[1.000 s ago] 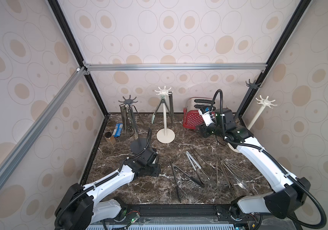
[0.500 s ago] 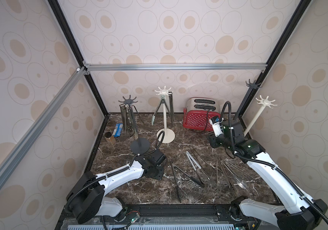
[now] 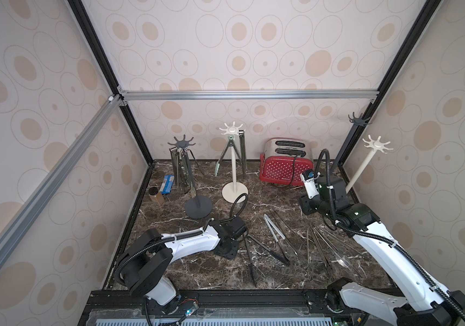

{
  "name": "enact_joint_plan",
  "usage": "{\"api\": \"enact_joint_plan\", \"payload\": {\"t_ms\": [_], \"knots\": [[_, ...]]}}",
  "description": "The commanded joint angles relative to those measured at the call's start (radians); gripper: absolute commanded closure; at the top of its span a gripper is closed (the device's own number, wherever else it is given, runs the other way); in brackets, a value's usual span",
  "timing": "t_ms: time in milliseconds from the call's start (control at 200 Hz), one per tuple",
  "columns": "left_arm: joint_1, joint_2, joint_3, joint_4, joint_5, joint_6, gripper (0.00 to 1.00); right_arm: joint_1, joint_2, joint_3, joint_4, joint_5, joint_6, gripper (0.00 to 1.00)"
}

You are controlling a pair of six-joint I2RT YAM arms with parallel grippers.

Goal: Hang food tongs on kitchen utensil racks
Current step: Pick up the food tongs from the center of the board.

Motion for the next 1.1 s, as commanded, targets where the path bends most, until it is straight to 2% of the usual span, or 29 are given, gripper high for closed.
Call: {"api": "enact_joint_plan", "payload": {"t_ms": [0,757,1098], "knots": [[-0.017,0.024,-0.008,0.032,-0.008,-0.032,0.65,0.004,-0.016,-0.016,-0.011,0.012,-0.006,0.47],[-0.045,0.076,-0.084,0.043,-0.064,-0.086,0.85,0.004,-0.007,-0.019,-0.010,0.002,-0.001,0.47],[-0.045,0.046,-0.070,0.024,-0.092,-0.086,1.00,0.004,-0.012,-0.015,-0.009,-0.001,-0.002,0.47]]}}
